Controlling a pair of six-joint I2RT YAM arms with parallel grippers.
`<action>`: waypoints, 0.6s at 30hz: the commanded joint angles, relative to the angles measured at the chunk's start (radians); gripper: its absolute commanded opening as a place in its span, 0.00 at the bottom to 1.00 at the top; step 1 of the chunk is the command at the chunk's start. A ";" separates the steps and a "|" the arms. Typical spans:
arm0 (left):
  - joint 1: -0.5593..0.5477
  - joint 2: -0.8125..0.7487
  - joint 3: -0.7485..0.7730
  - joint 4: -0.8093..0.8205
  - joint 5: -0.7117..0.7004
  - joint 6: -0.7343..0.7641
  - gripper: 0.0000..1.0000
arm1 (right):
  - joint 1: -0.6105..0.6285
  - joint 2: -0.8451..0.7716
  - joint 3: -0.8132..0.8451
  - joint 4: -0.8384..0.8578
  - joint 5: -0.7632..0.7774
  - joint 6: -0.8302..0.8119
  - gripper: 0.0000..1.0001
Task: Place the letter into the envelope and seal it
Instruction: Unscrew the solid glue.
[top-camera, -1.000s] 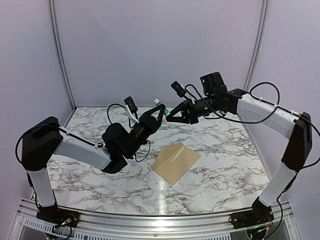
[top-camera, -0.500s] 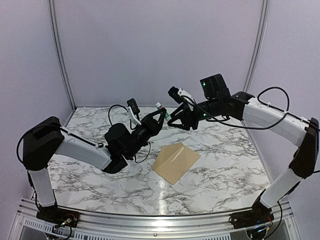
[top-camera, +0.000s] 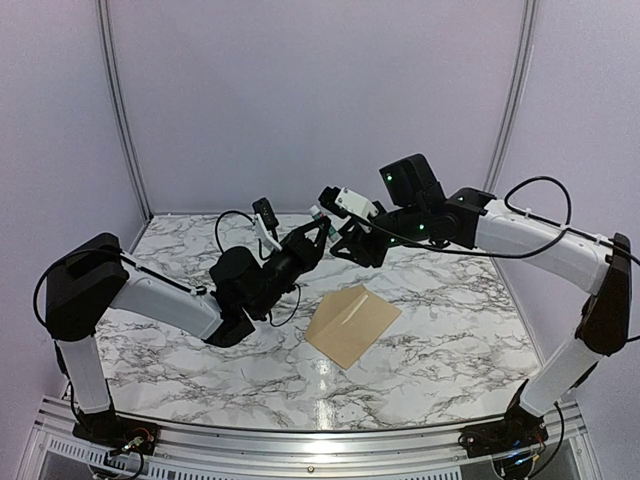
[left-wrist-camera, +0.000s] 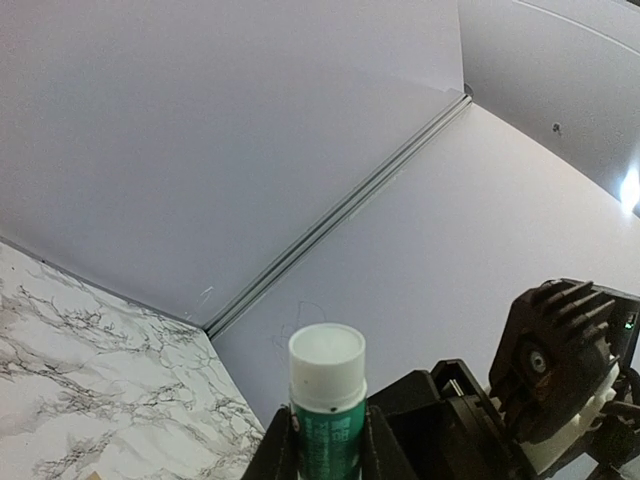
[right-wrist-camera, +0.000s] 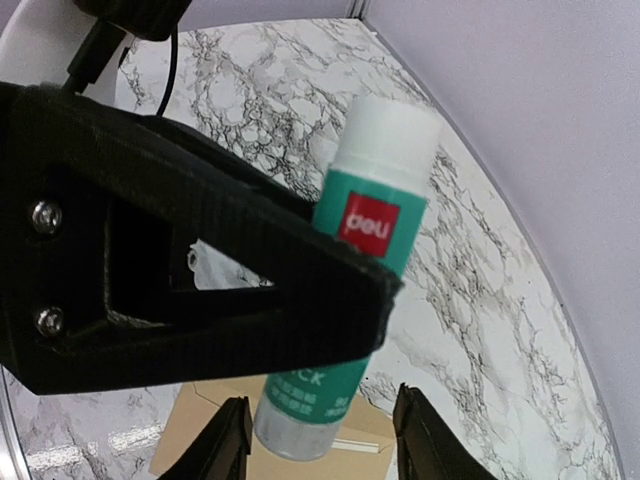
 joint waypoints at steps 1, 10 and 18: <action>0.001 -0.013 -0.004 0.013 -0.004 0.005 0.00 | 0.013 0.005 0.065 -0.014 -0.038 -0.005 0.45; 0.001 -0.011 -0.010 0.027 0.000 0.004 0.00 | 0.016 0.015 0.068 -0.013 -0.035 0.004 0.19; 0.002 0.001 -0.008 0.036 0.052 0.017 0.00 | -0.099 0.017 0.102 -0.031 -0.520 0.079 0.06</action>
